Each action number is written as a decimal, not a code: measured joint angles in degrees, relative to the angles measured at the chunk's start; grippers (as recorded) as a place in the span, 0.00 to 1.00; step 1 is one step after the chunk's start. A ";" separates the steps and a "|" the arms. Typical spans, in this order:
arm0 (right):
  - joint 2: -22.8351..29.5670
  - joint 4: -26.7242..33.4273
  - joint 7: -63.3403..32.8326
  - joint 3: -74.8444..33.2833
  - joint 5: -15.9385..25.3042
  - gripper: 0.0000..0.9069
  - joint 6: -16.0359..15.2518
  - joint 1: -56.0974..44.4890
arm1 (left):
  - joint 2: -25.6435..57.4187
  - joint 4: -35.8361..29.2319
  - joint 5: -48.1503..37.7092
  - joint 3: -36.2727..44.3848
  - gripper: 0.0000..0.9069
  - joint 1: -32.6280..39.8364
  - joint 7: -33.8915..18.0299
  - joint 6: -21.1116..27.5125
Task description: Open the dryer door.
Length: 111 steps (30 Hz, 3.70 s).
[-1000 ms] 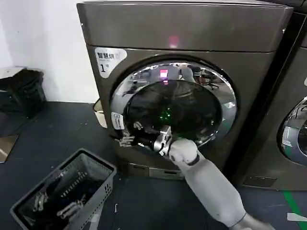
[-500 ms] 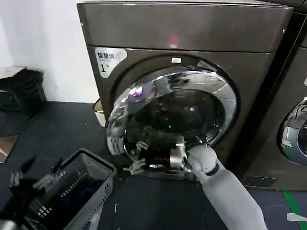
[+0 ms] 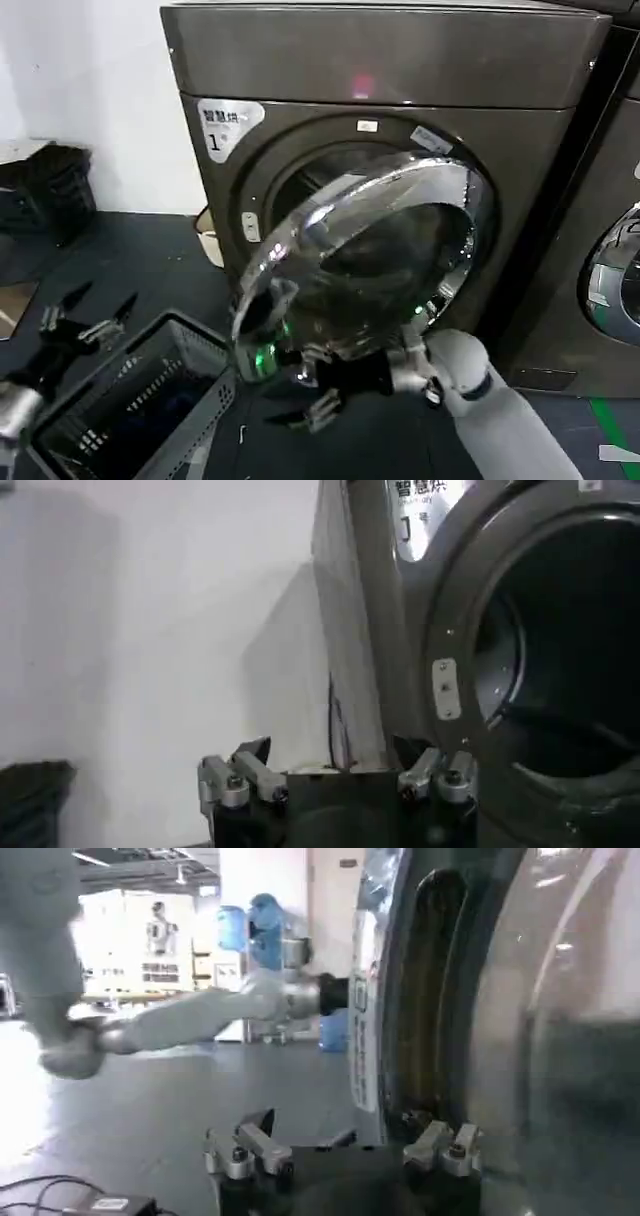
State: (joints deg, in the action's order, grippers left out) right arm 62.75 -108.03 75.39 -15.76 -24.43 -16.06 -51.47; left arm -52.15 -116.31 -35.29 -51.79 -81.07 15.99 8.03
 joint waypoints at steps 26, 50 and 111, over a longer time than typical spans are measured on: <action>11.94 -9.05 -1.14 -53.88 3.74 1.00 4.78 -24.47 | 4.85 13.87 -12.11 46.82 1.00 33.80 10.52 -6.23; 1.49 -1.81 -59.26 -88.12 4.32 1.00 0.55 -30.79 | -1.27 13.67 -16.20 73.16 1.00 51.76 12.76 -4.96; -5.36 2.36 -53.25 -115.79 12.71 1.00 -1.91 -39.42 | -4.41 21.15 -3.71 88.07 1.00 65.39 -0.24 -26.56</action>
State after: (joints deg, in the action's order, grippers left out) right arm 57.39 -105.67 22.13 -131.55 -11.72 -17.97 -90.89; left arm -56.56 -95.16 -39.00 36.28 -15.68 15.75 -18.53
